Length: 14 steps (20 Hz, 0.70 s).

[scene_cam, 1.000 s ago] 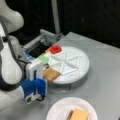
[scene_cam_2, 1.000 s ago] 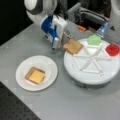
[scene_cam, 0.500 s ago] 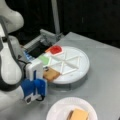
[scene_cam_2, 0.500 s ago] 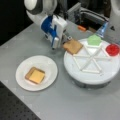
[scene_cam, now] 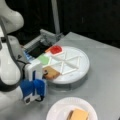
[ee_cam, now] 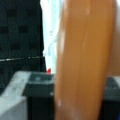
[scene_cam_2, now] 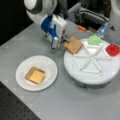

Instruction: Ingredient selection for cheeseburger or sandwich

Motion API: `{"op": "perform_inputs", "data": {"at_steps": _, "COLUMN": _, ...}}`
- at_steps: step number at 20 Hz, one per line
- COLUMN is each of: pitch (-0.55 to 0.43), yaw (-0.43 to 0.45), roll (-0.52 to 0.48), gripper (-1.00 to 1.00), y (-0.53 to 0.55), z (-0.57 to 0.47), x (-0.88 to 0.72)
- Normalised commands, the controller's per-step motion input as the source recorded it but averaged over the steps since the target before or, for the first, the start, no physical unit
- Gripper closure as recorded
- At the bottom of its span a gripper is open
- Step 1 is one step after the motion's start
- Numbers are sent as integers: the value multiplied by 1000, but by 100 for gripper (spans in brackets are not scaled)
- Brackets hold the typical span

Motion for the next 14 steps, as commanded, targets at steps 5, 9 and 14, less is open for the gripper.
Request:
{"op": "perform_inputs", "data": {"at_steps": 5, "pitch": -74, "yaw": 47, "roll": 110, "gripper": 100, "y": -117, "z": -4, "x": 29}}
{"op": "perform_inputs", "data": {"at_steps": 9, "pitch": -17, "yaw": 78, "roll": 127, "gripper": 100, "y": -174, "z": 99, "x": 39}}
{"op": "perform_inputs", "data": {"at_steps": 14, "pitch": 33, "yaw": 114, "roll": 102, "gripper": 100, "y": -190, "z": 191, "x": 94}}
